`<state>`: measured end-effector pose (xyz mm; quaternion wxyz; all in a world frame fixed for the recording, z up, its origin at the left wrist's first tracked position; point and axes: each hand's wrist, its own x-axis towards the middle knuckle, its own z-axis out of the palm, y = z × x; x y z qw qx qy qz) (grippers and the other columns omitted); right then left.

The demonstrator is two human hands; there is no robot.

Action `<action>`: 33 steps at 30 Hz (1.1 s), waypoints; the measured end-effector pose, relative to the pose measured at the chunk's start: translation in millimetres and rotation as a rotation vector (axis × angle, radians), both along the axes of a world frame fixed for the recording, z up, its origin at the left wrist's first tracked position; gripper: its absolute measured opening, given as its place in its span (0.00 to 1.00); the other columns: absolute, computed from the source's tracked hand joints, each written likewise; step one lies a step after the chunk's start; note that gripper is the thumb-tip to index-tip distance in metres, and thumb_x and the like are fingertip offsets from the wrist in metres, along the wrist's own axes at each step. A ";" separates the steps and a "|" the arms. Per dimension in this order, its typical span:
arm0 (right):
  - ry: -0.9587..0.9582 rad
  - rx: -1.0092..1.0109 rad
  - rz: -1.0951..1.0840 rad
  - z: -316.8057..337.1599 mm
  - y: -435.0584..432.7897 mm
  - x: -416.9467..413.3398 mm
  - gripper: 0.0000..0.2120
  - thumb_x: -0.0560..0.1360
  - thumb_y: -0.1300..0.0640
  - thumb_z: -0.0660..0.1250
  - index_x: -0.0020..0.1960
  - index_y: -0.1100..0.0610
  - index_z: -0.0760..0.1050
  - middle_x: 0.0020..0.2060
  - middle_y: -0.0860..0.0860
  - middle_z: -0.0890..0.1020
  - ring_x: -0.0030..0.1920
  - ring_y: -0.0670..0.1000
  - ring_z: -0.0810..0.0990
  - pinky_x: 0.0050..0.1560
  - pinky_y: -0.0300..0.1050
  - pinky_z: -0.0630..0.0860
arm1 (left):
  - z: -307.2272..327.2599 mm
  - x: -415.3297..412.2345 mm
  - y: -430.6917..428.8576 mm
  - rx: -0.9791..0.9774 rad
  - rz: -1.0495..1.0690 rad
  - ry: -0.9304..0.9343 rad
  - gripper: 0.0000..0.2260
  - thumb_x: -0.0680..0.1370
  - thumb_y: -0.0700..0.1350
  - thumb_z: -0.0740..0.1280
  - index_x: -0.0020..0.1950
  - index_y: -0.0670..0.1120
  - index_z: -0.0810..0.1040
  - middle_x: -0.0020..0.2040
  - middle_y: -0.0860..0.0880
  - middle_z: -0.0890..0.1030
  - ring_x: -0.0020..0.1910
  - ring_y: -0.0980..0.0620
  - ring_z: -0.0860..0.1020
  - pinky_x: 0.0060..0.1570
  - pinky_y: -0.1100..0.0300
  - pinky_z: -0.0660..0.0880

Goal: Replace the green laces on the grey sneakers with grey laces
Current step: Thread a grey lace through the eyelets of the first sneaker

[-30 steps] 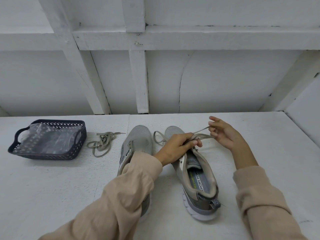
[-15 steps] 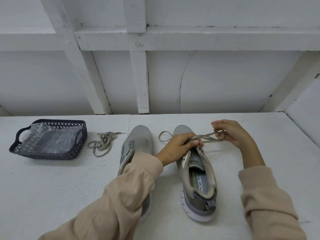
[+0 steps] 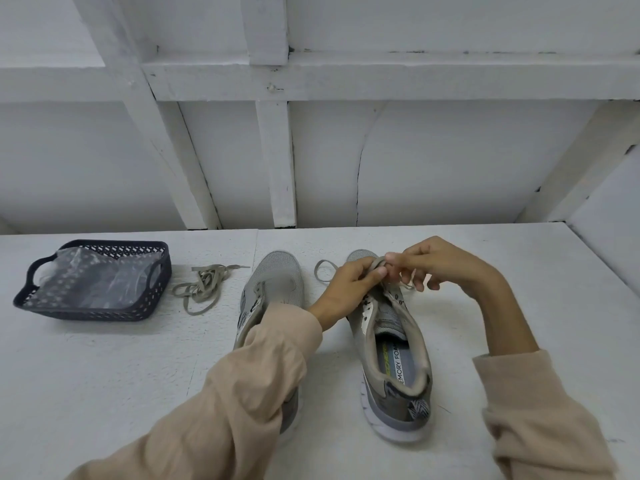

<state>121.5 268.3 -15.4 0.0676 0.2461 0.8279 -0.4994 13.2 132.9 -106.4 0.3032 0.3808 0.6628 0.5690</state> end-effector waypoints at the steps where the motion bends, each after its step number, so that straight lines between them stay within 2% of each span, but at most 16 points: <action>1: 0.033 0.043 -0.071 -4.9 -3.6 -3.2 0.23 0.73 0.43 0.70 0.41 0.65 0.81 0.31 0.54 0.79 0.28 0.50 0.73 0.27 0.37 0.64 | -0.4 -0.9 -0.3 -0.013 -0.003 -0.003 0.08 0.82 0.44 0.62 0.44 0.51 0.77 0.35 0.60 0.80 0.39 0.63 0.76 0.45 0.64 0.71; 3: 0.071 0.142 -0.171 -14.7 -7.1 -9.3 0.26 0.72 0.41 0.70 0.38 0.66 0.78 0.29 0.56 0.77 0.27 0.50 0.72 0.26 0.37 0.65 | -0.4 -1.1 -0.9 -0.026 -0.020 -0.029 0.09 0.82 0.43 0.61 0.45 0.47 0.78 0.37 0.59 0.83 0.41 0.61 0.80 0.48 0.64 0.74; 5: 0.071 0.211 -0.219 -23.0 -8.7 -14.3 0.26 0.70 0.37 0.71 0.33 0.60 0.75 0.27 0.55 0.77 0.29 0.51 0.74 0.31 0.41 0.68 | -1.9 -0.6 -1.3 -0.001 -0.024 -0.076 0.13 0.81 0.49 0.63 0.48 0.39 0.79 0.45 0.50 0.86 0.49 0.46 0.82 0.54 0.51 0.77; 6: 0.066 0.239 -0.232 -26.3 -9.6 -16.4 0.26 0.69 0.35 0.71 0.33 0.58 0.73 0.28 0.53 0.78 0.31 0.51 0.75 0.34 0.44 0.70 | -0.3 -0.1 -2.0 -0.011 -0.027 -0.084 0.15 0.80 0.50 0.63 0.49 0.37 0.79 0.45 0.48 0.86 0.50 0.43 0.82 0.55 0.49 0.77; 7: 0.056 0.283 -0.237 -28.2 -11.3 -18.0 0.26 0.68 0.33 0.70 0.33 0.57 0.74 0.29 0.52 0.79 0.33 0.51 0.76 0.38 0.47 0.72 | 0.8 -0.5 -2.7 -0.020 -0.021 -0.094 0.14 0.81 0.48 0.63 0.49 0.37 0.79 0.42 0.50 0.86 0.47 0.49 0.83 0.53 0.53 0.78; 9: 0.014 0.397 -0.223 -28.9 -14.9 -20.8 0.24 0.68 0.32 0.69 0.38 0.55 0.76 0.34 0.50 0.80 0.37 0.50 0.78 0.42 0.48 0.74 | -0.1 -1.1 -1.6 -0.027 -0.021 -0.080 0.10 0.82 0.39 0.61 0.45 0.37 0.78 0.31 0.58 0.82 0.36 0.65 0.79 0.44 0.69 0.74; 10: -0.004 0.412 -0.205 -27.2 -16.7 -21.7 0.23 0.69 0.33 0.68 0.39 0.54 0.78 0.34 0.49 0.81 0.38 0.49 0.78 0.43 0.47 0.73 | -1.3 -1.3 -0.7 -0.039 -0.021 -0.071 0.10 0.82 0.38 0.61 0.43 0.39 0.78 0.29 0.60 0.80 0.34 0.67 0.78 0.42 0.72 0.71; 11: -0.004 0.375 -0.185 -26.0 -17.6 -22.6 0.22 0.70 0.35 0.68 0.38 0.55 0.79 0.34 0.50 0.82 0.37 0.49 0.78 0.42 0.46 0.73 | -1.4 -1.5 -0.2 -0.040 -0.028 -0.080 0.10 0.82 0.39 0.62 0.43 0.40 0.78 0.30 0.59 0.81 0.35 0.67 0.77 0.43 0.72 0.72; 13: 0.034 0.237 -0.157 -23.4 -19.7 -23.0 0.18 0.72 0.41 0.71 0.35 0.55 0.80 0.32 0.51 0.82 0.34 0.49 0.78 0.39 0.44 0.72 | -5.4 -3.5 1.8 -0.002 0.009 -0.121 0.12 0.78 0.48 0.66 0.46 0.39 0.80 0.38 0.51 0.82 0.42 0.57 0.78 0.50 0.61 0.74; 15: 0.124 0.164 -0.179 -22.4 -20.5 -22.5 0.10 0.72 0.49 0.73 0.40 0.55 0.83 0.35 0.52 0.84 0.37 0.50 0.81 0.39 0.41 0.74 | -1.8 -3.1 -0.1 -0.030 0.009 -0.164 0.11 0.77 0.50 0.66 0.51 0.43 0.82 0.44 0.47 0.83 0.47 0.51 0.79 0.55 0.52 0.75; 16: 0.180 0.126 -0.193 -21.8 -21.3 -22.6 0.06 0.72 0.53 0.74 0.43 0.57 0.83 0.38 0.53 0.85 0.40 0.50 0.82 0.39 0.39 0.75 | -3.1 -3.5 -0.8 -0.026 -0.007 -0.177 0.07 0.79 0.46 0.65 0.50 0.46 0.82 0.43 0.50 0.84 0.47 0.54 0.80 0.56 0.54 0.76; 18: 0.266 0.050 -0.206 -20.2 -23.7 -22.7 0.03 0.72 0.61 0.74 0.45 0.59 0.83 0.40 0.54 0.85 0.43 0.49 0.83 0.39 0.37 0.76 | -2.7 -2.5 -1.3 -0.010 -0.031 -0.175 0.07 0.81 0.40 0.63 0.49 0.47 0.81 0.39 0.55 0.84 0.44 0.61 0.81 0.51 0.64 0.76; 23: 0.398 -0.056 -0.214 -15.1 -29.1 -22.0 0.08 0.70 0.70 0.73 0.42 0.57 0.81 0.39 0.52 0.85 0.39 0.48 0.83 0.40 0.40 0.79 | -2.2 -2.6 -2.2 0.037 -0.044 -0.233 0.06 0.80 0.35 0.64 0.55 0.40 0.78 0.40 0.55 0.85 0.44 0.61 0.83 0.47 0.69 0.76; 27: 0.440 -0.097 -0.212 -9.5 -30.1 -22.1 0.12 0.70 0.73 0.71 0.41 0.57 0.75 0.35 0.51 0.82 0.37 0.47 0.80 0.39 0.37 0.77 | -4.4 -1.9 -2.1 0.028 -0.075 -0.145 0.11 0.76 0.31 0.68 0.56 0.41 0.78 0.42 0.56 0.85 0.45 0.61 0.82 0.51 0.67 0.77; 30: 0.429 -0.132 -0.191 -3.8 -28.6 -22.0 0.14 0.70 0.74 0.69 0.42 0.57 0.72 0.32 0.50 0.81 0.35 0.45 0.79 0.41 0.38 0.77 | -5.0 -3.1 -2.7 0.033 -0.092 -0.070 0.11 0.75 0.31 0.69 0.54 0.43 0.78 0.46 0.51 0.84 0.48 0.58 0.82 0.56 0.62 0.77; 33: 0.441 -0.170 -0.156 1.2 -29.3 -22.9 0.15 0.70 0.76 0.68 0.42 0.57 0.71 0.33 0.51 0.80 0.38 0.49 0.79 0.43 0.40 0.77 | -6.1 -3.1 -2.6 0.042 -0.104 -0.040 0.10 0.75 0.33 0.70 0.54 0.44 0.78 0.50 0.47 0.83 0.52 0.51 0.82 0.60 0.53 0.77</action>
